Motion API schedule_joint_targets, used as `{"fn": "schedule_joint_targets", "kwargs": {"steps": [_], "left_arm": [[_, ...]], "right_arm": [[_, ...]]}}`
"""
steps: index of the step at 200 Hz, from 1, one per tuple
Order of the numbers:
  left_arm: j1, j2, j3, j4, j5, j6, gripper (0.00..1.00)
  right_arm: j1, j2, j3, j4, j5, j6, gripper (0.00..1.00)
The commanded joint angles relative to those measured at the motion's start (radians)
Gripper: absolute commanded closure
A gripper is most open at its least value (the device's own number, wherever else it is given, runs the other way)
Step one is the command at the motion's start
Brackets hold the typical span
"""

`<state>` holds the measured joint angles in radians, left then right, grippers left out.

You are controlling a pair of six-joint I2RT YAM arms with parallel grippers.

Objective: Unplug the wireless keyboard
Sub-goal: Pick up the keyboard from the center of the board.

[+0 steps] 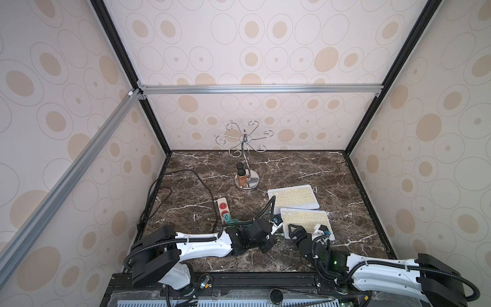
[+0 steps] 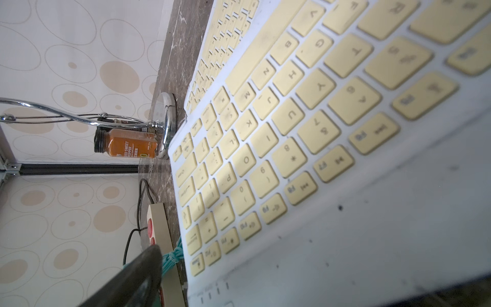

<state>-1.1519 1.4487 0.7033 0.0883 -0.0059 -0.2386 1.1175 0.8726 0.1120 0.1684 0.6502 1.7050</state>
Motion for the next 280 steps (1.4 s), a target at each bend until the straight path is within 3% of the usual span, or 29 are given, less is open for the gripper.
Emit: {"fn": "schedule_joint_targets", "kwargs": {"steps": [1,32,63,147,196,252,271,280], "left_arm": [[-0.008,-0.009,0.016,0.027,-0.005,0.022,1.00],[-0.010,0.009,0.025,0.023,0.001,0.022,1.00],[-0.016,0.029,0.034,0.020,0.006,0.025,1.00],[-0.041,0.079,0.064,0.007,0.008,0.040,1.00],[-0.058,0.096,0.078,0.001,0.016,0.049,1.00],[-0.070,0.086,0.078,-0.003,-0.001,0.050,1.00],[-0.073,0.062,0.063,0.009,-0.008,0.051,0.94],[-0.073,0.046,0.055,0.011,-0.018,0.053,0.90]], "right_arm": [[0.004,-0.026,-0.003,-0.035,0.017,0.087,0.04],[0.004,-0.041,0.005,-0.053,0.028,0.080,0.09],[0.004,-0.042,-0.003,-0.025,0.038,0.082,0.22],[0.004,-0.041,0.012,-0.016,0.052,0.068,0.35],[0.004,0.009,0.030,-0.010,0.079,0.071,0.55],[0.004,0.053,0.048,-0.017,0.100,0.070,0.89],[0.004,0.036,0.049,-0.046,0.107,0.069,1.00],[0.004,0.022,0.052,-0.064,0.113,0.066,1.00]]}}
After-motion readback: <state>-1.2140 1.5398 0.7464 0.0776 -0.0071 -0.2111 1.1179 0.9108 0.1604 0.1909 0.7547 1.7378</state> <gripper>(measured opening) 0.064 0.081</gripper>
